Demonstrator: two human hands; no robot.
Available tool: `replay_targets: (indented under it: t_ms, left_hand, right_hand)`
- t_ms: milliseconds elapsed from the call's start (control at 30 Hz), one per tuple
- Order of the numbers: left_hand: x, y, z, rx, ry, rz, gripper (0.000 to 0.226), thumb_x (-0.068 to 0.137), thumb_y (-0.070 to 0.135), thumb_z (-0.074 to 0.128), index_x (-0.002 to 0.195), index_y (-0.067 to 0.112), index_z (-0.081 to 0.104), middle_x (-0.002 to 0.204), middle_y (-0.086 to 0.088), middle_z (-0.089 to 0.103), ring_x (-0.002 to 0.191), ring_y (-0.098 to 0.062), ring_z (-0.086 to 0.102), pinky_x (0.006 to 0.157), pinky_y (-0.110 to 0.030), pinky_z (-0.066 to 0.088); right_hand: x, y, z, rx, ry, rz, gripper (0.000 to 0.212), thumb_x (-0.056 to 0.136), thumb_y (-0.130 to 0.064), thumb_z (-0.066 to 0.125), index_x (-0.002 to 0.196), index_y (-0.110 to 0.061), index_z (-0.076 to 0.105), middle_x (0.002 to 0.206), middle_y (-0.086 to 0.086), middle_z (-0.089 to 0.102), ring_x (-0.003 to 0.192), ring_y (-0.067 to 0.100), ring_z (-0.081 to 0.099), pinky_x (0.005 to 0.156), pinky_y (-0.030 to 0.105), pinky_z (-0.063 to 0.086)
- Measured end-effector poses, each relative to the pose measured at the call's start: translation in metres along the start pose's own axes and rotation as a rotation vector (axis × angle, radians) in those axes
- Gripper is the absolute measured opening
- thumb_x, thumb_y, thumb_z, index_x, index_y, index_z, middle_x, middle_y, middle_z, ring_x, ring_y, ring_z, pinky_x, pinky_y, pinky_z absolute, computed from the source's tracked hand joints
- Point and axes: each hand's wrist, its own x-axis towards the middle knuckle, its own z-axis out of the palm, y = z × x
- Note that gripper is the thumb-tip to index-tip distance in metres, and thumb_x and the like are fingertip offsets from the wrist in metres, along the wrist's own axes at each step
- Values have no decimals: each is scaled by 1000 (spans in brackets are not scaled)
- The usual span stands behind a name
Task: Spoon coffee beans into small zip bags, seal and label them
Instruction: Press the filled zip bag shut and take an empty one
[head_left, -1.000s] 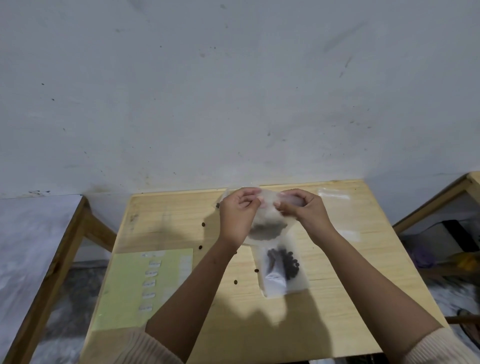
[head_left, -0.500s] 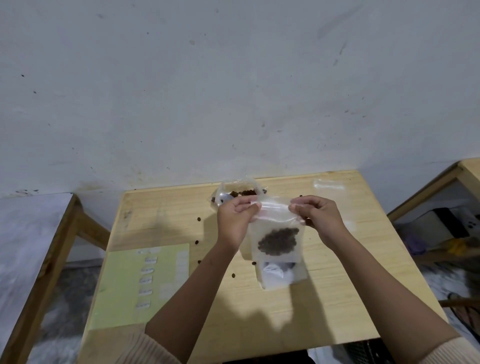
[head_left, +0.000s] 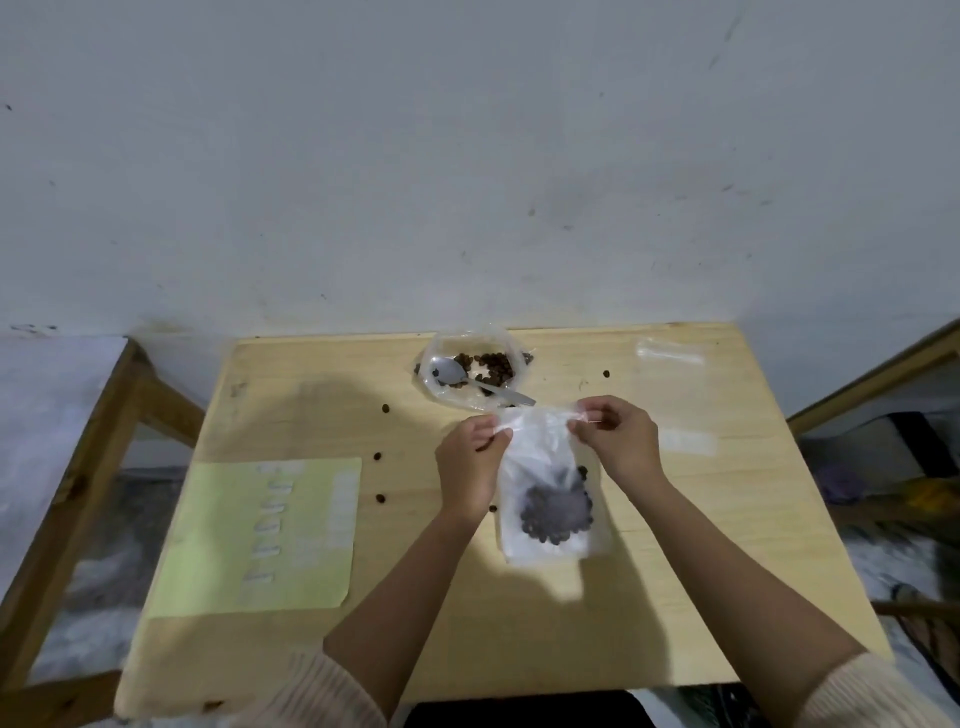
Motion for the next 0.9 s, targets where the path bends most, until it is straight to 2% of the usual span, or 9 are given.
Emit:
replay_targets:
  t_ms: [133, 300, 400, 467, 533, 600, 733, 833, 900]
  left_hand:
    - [3, -2, 10, 62, 77, 54, 16, 80, 7, 71, 95, 9, 67, 78, 1, 63, 69, -2, 54, 66, -6, 42]
    - [0, -4, 19, 142, 114, 110, 23, 83, 7, 67, 106, 8, 65, 92, 1, 64, 80, -5, 57, 71, -3, 44]
    - [3, -4, 25, 209, 147, 119, 23, 83, 7, 68, 105, 7, 64, 93, 0, 63, 82, -8, 57, 69, -2, 42]
    - [4, -4, 28, 249, 166, 116, 26, 83, 8, 68, 108, 7, 63, 97, -4, 64, 85, -10, 57, 71, -4, 42]
    - [2, -3, 31, 284, 192, 131, 29, 83, 8, 68, 111, 5, 62, 103, -7, 63, 90, -12, 56, 78, -13, 43]
    - [1, 0, 36, 321, 260, 181, 29, 83, 6, 67, 111, 4, 61, 106, -10, 61, 96, -18, 55, 85, -21, 41]
    - [4, 34, 59, 288, 377, 370, 23, 84, 3, 65, 107, 4, 62, 106, -7, 59, 102, -18, 54, 90, -19, 40]
    - [9, 61, 95, 241, 225, 541, 20, 86, 4, 62, 105, 6, 63, 101, -3, 62, 95, -11, 55, 87, -19, 45]
    - [9, 68, 126, 259, 62, 564, 19, 85, 8, 60, 104, 7, 62, 97, -2, 63, 90, -10, 55, 83, -21, 46]
  right_hand:
    - [7, 8, 6, -70, -14, -74, 22, 75, 1, 72, 92, -10, 64, 73, -6, 57, 70, 10, 54, 65, 7, 46]
    - [12, 12, -1, -145, -151, -129, 26, 78, -4, 71, 102, -9, 62, 87, 0, 60, 78, 13, 56, 75, 22, 48]
    - [20, 14, -5, -223, -253, -135, 31, 79, -10, 71, 108, -11, 60, 93, 4, 62, 84, 18, 57, 77, 25, 48]
    - [24, 15, -8, -266, -317, -132, 37, 79, -15, 71, 114, -11, 59, 98, 6, 63, 90, 21, 58, 80, 28, 48]
    - [27, 17, -11, -306, -362, -148, 39, 81, -17, 70, 117, -11, 57, 102, 7, 63, 94, 22, 58, 84, 31, 48]
    - [30, 17, -16, -322, -388, -167, 38, 82, -18, 68, 118, -10, 57, 104, 9, 62, 96, 22, 58, 85, 32, 48]
    - [47, 12, -39, -243, -312, -188, 39, 83, -14, 67, 120, -8, 58, 105, 2, 59, 94, 13, 54, 86, 27, 47]
    - [69, 16, -75, -265, -165, -193, 31, 83, -9, 64, 114, -5, 61, 105, 5, 62, 96, 16, 56, 83, 24, 45]
    - [82, 28, -104, -318, -80, -158, 30, 85, -9, 61, 115, -5, 61, 111, 10, 62, 103, 23, 58, 86, 26, 43]
